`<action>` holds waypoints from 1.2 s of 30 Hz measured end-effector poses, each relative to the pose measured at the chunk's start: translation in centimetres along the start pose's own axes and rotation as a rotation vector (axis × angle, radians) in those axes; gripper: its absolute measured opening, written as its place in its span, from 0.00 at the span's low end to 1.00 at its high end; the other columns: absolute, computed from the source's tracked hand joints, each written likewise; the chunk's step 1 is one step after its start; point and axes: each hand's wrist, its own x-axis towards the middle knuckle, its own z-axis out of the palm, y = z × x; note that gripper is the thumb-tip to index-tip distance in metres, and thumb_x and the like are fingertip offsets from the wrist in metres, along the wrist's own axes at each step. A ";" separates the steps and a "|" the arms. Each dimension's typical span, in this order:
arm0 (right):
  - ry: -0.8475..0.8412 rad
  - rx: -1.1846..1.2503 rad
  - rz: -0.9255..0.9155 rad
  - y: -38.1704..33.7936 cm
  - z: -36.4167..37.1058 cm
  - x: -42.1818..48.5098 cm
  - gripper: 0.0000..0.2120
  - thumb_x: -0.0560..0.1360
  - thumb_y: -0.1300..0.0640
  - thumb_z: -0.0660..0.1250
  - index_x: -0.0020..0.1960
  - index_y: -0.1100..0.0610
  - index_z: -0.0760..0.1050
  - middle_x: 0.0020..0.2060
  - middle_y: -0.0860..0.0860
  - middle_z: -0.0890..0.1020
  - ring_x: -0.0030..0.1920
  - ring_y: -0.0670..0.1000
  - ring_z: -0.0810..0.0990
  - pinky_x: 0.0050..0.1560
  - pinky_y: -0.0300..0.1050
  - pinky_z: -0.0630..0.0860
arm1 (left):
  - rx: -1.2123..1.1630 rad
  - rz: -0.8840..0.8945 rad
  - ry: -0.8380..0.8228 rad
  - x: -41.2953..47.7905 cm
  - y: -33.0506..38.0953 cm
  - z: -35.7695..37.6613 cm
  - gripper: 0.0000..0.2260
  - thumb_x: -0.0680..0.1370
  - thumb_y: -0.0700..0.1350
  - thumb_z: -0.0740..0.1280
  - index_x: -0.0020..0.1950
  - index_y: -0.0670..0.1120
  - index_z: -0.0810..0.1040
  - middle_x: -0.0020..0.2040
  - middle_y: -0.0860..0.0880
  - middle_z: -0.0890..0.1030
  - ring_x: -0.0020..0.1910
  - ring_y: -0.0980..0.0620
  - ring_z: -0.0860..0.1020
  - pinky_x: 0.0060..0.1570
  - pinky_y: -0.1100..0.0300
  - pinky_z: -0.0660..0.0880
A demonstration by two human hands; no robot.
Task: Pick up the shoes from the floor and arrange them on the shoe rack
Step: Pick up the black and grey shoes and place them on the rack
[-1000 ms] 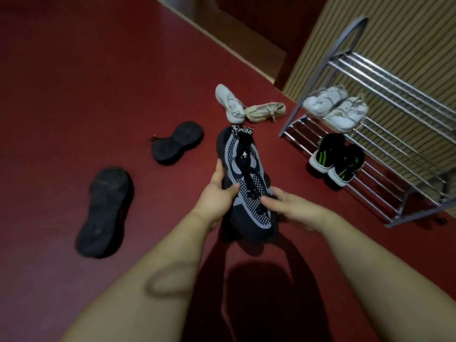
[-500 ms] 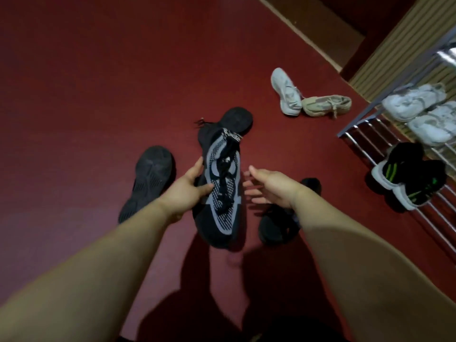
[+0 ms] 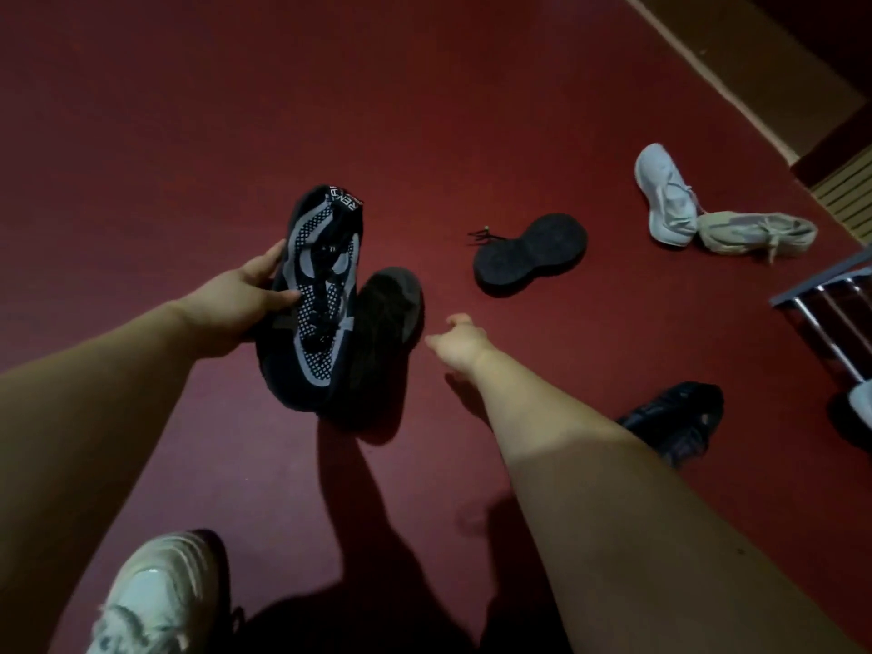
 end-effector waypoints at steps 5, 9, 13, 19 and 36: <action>-0.076 -0.027 0.113 -1.9 7.2 0.6 0.36 0.75 0.46 0.67 0.76 0.52 0.53 0.73 0.57 0.59 0.70 0.61 0.64 0.70 0.54 0.65 | -0.137 -0.085 -0.003 3.2 -2.4 -4.4 0.30 0.79 0.33 0.58 0.73 0.63 0.61 0.68 0.48 0.74 0.61 0.42 0.75 0.57 0.44 0.73; -0.013 -0.087 0.273 -4.7 11.9 2.1 0.47 0.70 0.36 0.67 0.77 0.49 0.43 0.73 0.58 0.52 0.72 0.61 0.55 0.69 0.57 0.62 | -0.142 -0.119 -0.009 6.1 -2.9 -7.3 0.31 0.79 0.33 0.59 0.74 0.62 0.59 0.69 0.48 0.72 0.61 0.43 0.75 0.57 0.45 0.73; 0.171 -0.234 0.372 -5.6 14.5 4.0 0.54 0.63 0.30 0.70 0.75 0.49 0.42 0.68 0.58 0.56 0.70 0.59 0.58 0.70 0.56 0.60 | -0.121 -0.126 -0.033 7.8 -3.6 -8.4 0.31 0.79 0.34 0.59 0.75 0.61 0.59 0.68 0.49 0.73 0.61 0.44 0.75 0.56 0.47 0.74; 0.190 -0.213 0.285 -4.3 13.2 4.7 0.47 0.64 0.40 0.72 0.72 0.49 0.48 0.65 0.57 0.59 0.67 0.59 0.62 0.64 0.56 0.67 | -0.128 -0.157 -0.080 8.5 -5.5 -8.5 0.31 0.79 0.34 0.60 0.74 0.63 0.59 0.67 0.50 0.74 0.60 0.45 0.76 0.54 0.48 0.75; -0.096 1.417 0.134 4.5 1.2 -1.3 0.18 0.63 0.60 0.55 0.36 0.65 0.83 0.39 0.61 0.84 0.37 0.60 0.84 0.39 0.54 0.82 | -0.121 -0.057 -0.237 9.4 -1.9 -0.8 0.29 0.80 0.33 0.57 0.73 0.62 0.62 0.64 0.48 0.76 0.60 0.44 0.76 0.53 0.49 0.75</action>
